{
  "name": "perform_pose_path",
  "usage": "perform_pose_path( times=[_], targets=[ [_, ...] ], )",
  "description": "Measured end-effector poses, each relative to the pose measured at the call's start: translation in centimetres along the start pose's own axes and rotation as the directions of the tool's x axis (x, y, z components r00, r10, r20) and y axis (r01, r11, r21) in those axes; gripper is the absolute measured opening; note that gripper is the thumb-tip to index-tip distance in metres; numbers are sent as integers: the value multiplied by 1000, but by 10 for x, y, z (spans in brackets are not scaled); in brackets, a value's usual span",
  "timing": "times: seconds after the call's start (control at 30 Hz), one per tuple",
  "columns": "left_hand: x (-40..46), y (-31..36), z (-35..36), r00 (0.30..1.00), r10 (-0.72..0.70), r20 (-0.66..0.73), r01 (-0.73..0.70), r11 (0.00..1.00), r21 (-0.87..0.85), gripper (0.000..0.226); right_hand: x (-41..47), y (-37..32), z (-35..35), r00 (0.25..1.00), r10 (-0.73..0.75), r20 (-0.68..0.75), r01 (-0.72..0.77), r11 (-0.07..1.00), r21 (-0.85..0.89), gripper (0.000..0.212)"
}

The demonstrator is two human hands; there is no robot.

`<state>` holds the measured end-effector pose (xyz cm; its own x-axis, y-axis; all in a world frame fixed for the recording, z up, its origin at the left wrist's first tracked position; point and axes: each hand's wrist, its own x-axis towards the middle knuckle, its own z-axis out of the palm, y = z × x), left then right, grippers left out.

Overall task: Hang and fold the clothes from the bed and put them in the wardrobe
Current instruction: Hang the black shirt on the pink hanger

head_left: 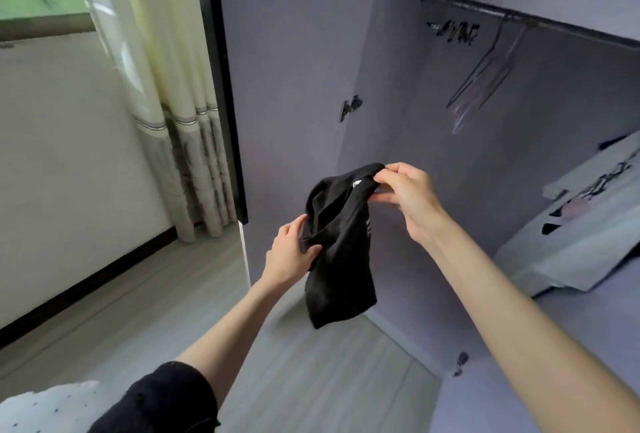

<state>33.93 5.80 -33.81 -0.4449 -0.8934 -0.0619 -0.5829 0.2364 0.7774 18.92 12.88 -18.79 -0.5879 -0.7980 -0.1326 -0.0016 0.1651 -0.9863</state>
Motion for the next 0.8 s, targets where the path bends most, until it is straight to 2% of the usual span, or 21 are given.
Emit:
perform_pose_path(
  times=[0.1, 0.2, 0.3, 0.37, 0.43, 0.53, 0.6, 0.67, 0.73, 0.8],
  targets=[
    [12, 11, 8, 991, 111, 75, -122, 980, 158, 35, -1, 9, -17, 999, 0, -36, -2, 999, -34, 15],
    [6, 14, 21, 987, 99, 126, -123, 972, 198, 17, -3, 22, -31, 997, 8, -72, -13, 998, -68, 15],
    [0, 10, 19, 992, 101, 80, -111, 985, 129, 16, -7, 42, -49, 986, 44, -163, -64, 991, -117, 15],
    [3, 13, 10, 988, 147, 44, -149, 988, 31, 14, -10, 61, -61, 976, 81, -201, -126, 967, -223, 8],
    [7, 23, 1, 965, 256, 47, -258, 966, 25, 15, -14, 79, -69, 974, 140, -178, -195, 918, -344, 2],
    [8, 35, -5, 891, 452, 47, -454, 887, 79, 19, -16, 97, -74, 960, 231, -156, -277, 840, -466, 8],
    [4, 39, -6, 836, 545, 65, -549, 830, 100, 16, -17, 102, -73, 959, 245, -144, -283, 772, -569, 15],
    [0, 44, -8, 800, 592, 95, -599, 796, 90, 14, -16, 103, -68, 969, 230, -90, -221, 644, -732, 34],
    [-4, 48, -8, 775, 620, 123, -630, 774, 64, 13, -17, 100, -57, 983, 181, 31, -76, 556, -828, 62],
    [-7, 53, -12, 758, 635, 149, -648, 760, 56, 14, -18, 98, -41, 982, 88, 168, 98, 521, -848, 58]
  ],
)
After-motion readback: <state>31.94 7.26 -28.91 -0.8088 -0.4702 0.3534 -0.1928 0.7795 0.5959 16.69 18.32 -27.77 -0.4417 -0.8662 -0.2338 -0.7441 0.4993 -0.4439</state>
